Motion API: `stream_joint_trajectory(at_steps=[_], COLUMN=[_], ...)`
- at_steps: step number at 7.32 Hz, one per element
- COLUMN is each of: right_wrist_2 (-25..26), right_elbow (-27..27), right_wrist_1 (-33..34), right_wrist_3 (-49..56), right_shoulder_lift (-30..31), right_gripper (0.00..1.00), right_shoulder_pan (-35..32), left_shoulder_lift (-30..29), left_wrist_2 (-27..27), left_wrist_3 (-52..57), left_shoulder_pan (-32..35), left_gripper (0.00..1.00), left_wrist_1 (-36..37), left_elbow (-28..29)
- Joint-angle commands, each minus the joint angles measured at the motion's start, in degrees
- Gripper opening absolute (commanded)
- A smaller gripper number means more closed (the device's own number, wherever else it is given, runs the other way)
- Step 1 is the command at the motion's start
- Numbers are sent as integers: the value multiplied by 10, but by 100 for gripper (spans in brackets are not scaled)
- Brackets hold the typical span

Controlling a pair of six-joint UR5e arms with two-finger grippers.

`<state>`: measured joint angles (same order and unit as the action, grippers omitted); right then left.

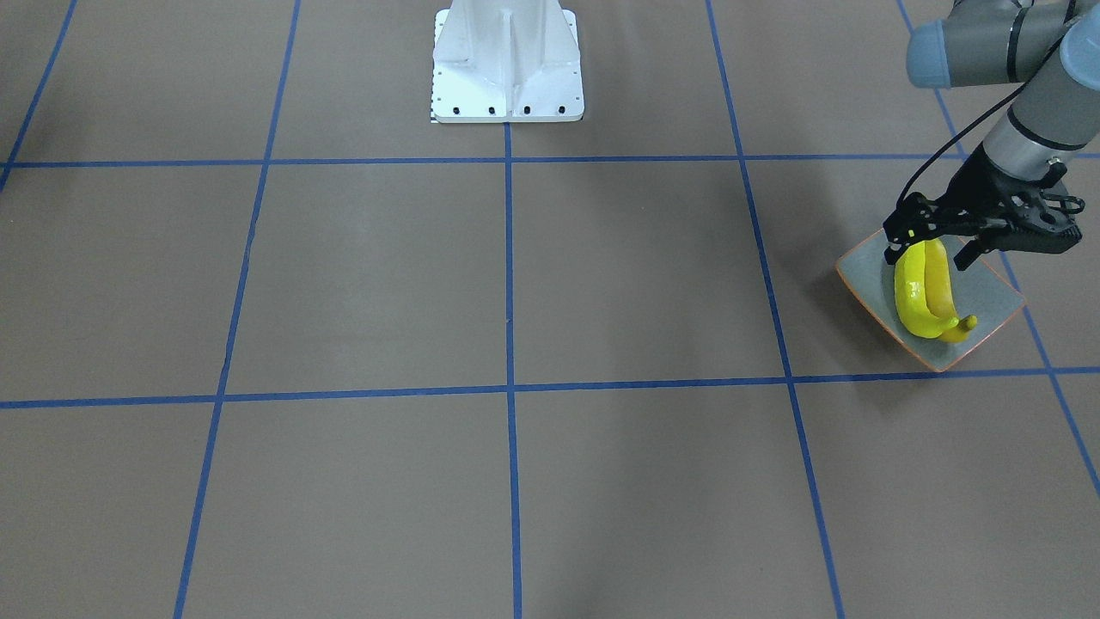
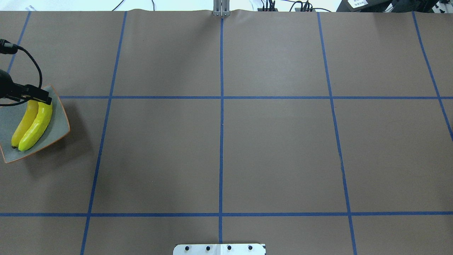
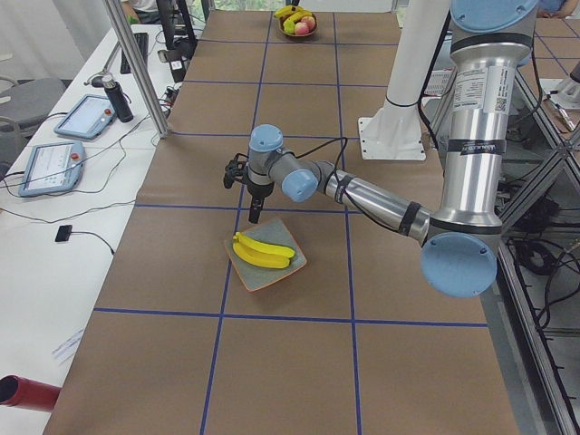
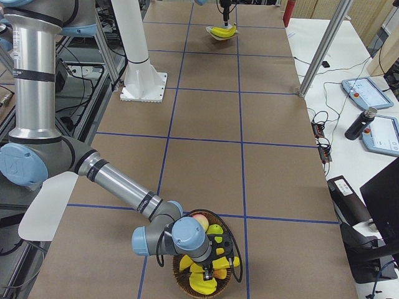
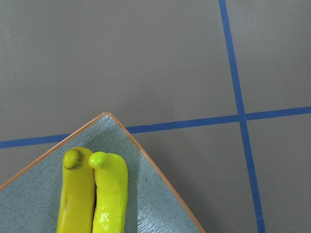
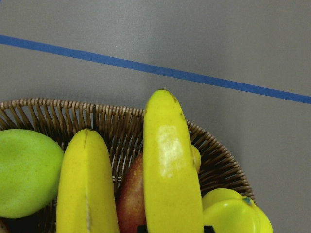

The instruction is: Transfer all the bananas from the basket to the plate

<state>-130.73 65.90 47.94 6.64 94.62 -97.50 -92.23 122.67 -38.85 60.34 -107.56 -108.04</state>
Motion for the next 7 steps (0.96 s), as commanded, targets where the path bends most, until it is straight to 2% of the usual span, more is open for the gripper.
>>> stream_joint_trajectory(at_steps=[1, 2, 3, 5, 6, 7], right_wrist_2=[-31, -30, -30, -29, -46, -98], right_elbow=[30, 30, 35, 85, 108, 113], right_wrist_1=[4, 13, 53, 117, 151, 184], right_wrist_3=[18, 48, 103, 109, 100, 51], right_shoulder_lift=[3, 2, -1, -29, -50, -72], right_gripper=[0, 0, 0, 0, 0, 0], right_shoulder_pan=[-40, -55, -73, -79, -79, -70], left_shoulder_lift=[-1, -3, -3, -20, -23, -36], left_wrist_2=[0, 1, 1, 1, 1, 2], left_wrist_3=[0, 0, 0, -1, -1, -9], left_shoulder_pan=[0, 0, 0, 0, 0, 0], left_gripper=[100, 100, 100, 100, 100, 100], left_wrist_1=[1, 1, 1, 2, 0, -3], left_elbow=[2, 2, 2, 8, 10, 12])
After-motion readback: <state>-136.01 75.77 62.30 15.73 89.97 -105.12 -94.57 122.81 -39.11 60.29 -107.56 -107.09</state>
